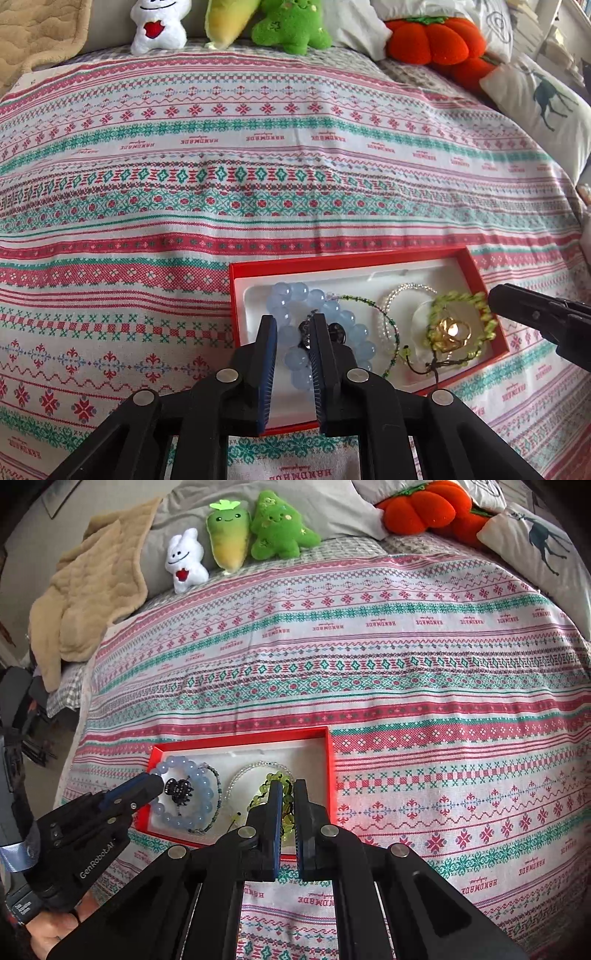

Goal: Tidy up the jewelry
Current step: 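Lower the light-blue bracelet and green-bead bracelet into the red box, open both tools, then withdraw both tools toward the gold earrings on the bedspread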

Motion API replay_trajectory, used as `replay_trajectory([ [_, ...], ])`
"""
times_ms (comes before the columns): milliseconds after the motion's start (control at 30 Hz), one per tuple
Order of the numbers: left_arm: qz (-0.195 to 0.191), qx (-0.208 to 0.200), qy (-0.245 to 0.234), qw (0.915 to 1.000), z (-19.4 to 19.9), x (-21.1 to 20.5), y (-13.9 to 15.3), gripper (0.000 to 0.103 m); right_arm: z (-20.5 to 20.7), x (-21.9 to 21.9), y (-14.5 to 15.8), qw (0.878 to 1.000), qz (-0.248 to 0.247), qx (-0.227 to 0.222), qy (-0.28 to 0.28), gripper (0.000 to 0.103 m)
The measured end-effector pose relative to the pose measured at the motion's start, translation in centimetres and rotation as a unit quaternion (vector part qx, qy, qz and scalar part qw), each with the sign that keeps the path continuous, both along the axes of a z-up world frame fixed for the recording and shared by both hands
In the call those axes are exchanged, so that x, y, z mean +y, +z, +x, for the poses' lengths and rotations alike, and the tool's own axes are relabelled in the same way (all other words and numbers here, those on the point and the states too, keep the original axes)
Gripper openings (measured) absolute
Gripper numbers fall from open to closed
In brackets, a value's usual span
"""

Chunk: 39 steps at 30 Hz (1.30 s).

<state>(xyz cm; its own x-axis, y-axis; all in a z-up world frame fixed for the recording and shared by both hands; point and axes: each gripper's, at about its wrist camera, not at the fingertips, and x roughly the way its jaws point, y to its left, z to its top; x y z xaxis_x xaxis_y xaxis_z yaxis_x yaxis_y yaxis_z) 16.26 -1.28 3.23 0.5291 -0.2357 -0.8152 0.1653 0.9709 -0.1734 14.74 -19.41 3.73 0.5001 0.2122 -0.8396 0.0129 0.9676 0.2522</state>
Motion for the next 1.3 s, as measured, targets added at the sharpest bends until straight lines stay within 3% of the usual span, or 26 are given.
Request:
replay_trajectory([
  [67, -0.003, -0.005, -0.002, 1.0000, -0.4, 0.0, 0.5, 0.029, 0.0, -0.6, -0.1, 1.000, 0.009, 0.010, -0.007, 0.009],
  [233, 0.004, -0.022, -0.012, 0.9997, -1.9, 0.0, 1.8, 0.055, -0.8, -1.6, 0.6, 1.000, 0.026, 0.004, -0.014, 0.039],
  [367, 0.025, -0.027, -0.026, 0.9990, -3.2, -0.2, 2.3, 0.071, -2.3, -1.8, 1.4, 1.000, 0.028, -0.005, -0.007, 0.047],
  [567, 0.064, -0.033, -0.055, 0.9959, -5.1, -0.1, 2.6, 0.086, -4.9, -2.3, 1.6, 1.000, 0.019, -0.008, -0.003, 0.058],
  [667, 0.075, -0.034, -0.057, 0.9950, -6.1, 0.4, 2.5, 0.091, -6.1, -2.6, 1.4, 1.000, 0.011, -0.006, -0.003, 0.060],
  [1033, 0.096, -0.019, -0.063, 0.9932, -10.3, 2.3, 0.6, 0.095, -9.6, -2.7, -0.1, 1.000, -0.025, 0.003, 0.018, 0.069],
  [1300, 0.104, 0.009, -0.044, 0.9935, -12.8, 3.7, -2.4, 0.096, -12.3, -0.9, -2.4, 0.996, -0.064, 0.017, 0.062, 0.074],
])
